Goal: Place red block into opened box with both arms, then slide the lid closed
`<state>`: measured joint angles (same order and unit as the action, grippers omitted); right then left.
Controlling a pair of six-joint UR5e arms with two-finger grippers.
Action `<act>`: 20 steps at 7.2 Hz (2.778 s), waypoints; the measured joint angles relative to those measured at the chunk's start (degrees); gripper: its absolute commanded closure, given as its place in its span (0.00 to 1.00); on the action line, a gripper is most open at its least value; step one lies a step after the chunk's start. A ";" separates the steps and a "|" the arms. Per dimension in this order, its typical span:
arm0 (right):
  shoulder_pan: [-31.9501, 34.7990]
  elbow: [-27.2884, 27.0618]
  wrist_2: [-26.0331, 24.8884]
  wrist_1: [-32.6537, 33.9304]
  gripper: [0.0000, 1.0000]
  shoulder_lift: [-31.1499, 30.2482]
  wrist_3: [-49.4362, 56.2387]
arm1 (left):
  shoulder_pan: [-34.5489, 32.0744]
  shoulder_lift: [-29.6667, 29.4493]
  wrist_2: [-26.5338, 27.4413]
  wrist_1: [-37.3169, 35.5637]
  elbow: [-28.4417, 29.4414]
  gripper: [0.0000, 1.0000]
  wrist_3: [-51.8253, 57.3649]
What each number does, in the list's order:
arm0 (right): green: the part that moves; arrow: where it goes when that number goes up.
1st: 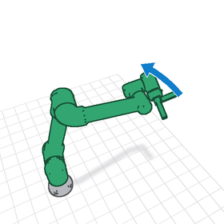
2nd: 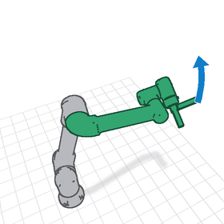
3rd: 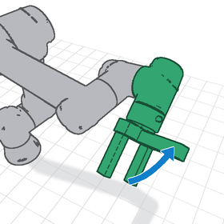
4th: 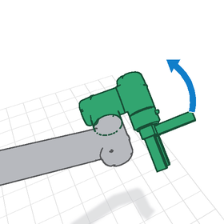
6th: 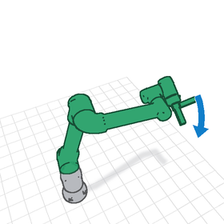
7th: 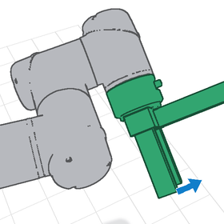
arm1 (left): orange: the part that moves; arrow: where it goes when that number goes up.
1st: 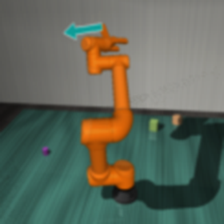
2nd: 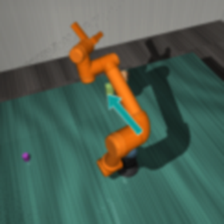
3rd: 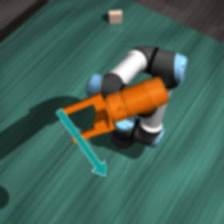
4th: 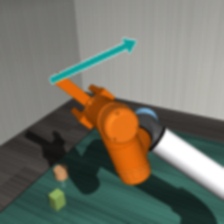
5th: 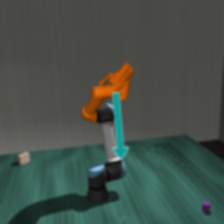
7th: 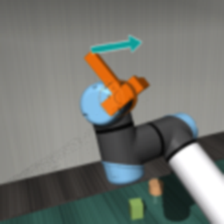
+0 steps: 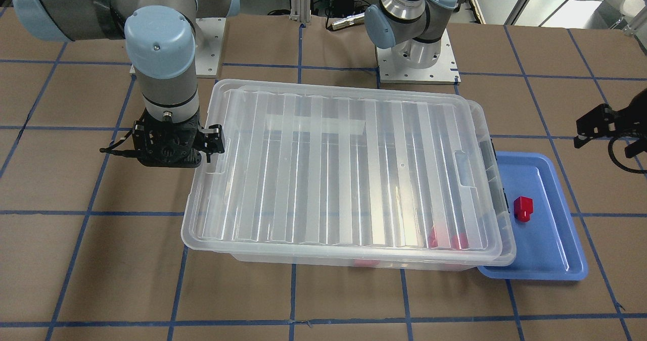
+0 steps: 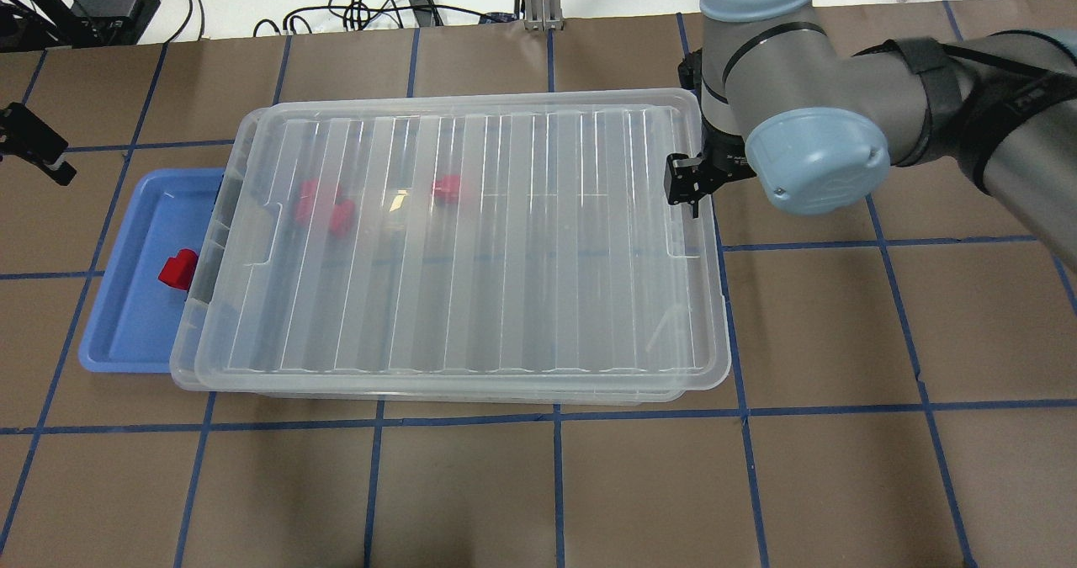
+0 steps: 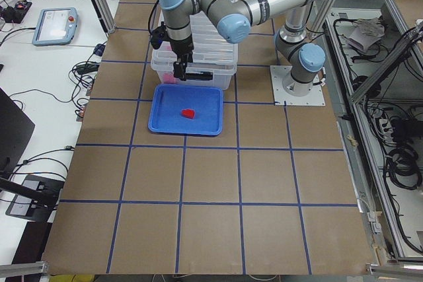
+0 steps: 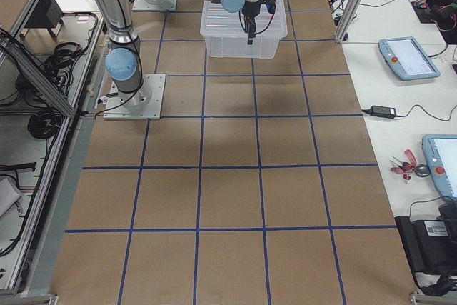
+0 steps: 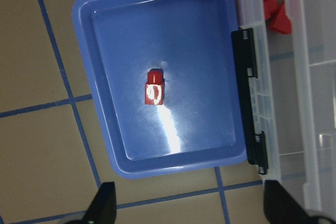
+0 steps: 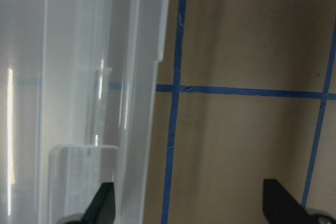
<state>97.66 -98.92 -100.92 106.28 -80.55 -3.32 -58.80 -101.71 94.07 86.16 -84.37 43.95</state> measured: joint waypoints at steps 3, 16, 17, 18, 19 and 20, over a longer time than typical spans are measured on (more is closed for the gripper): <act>-0.52 -0.21 -3.87 -0.51 0.00 0.10 0.29 | 3.22 -5.88 -1.93 -8.31 -3.54 0.00 1.23; -14.58 -0.01 -8.94 -1.60 0.00 -0.92 8.46 | 0.84 -14.54 -8.18 -27.42 -15.97 0.00 -7.23; -14.87 -0.02 -8.92 -1.60 0.00 -0.92 8.60 | 0.82 -14.82 -8.13 -27.77 -16.53 0.00 -7.23; -14.95 -0.06 -8.88 -1.60 0.00 -0.92 8.65 | 0.80 -15.20 -7.93 -27.88 -16.73 0.00 -7.09; -14.94 -0.01 -8.80 -1.59 0.00 -0.96 8.68 | 0.80 -15.50 -7.73 -27.90 -16.77 0.00 -6.92; -14.84 0.33 -8.34 -1.55 0.00 -1.04 8.64 | 0.79 -15.71 -7.61 -27.90 -16.78 0.31 -6.85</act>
<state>82.82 -98.59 -109.26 104.74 -81.58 5.32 -58.01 -117.42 86.46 58.27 -101.16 37.09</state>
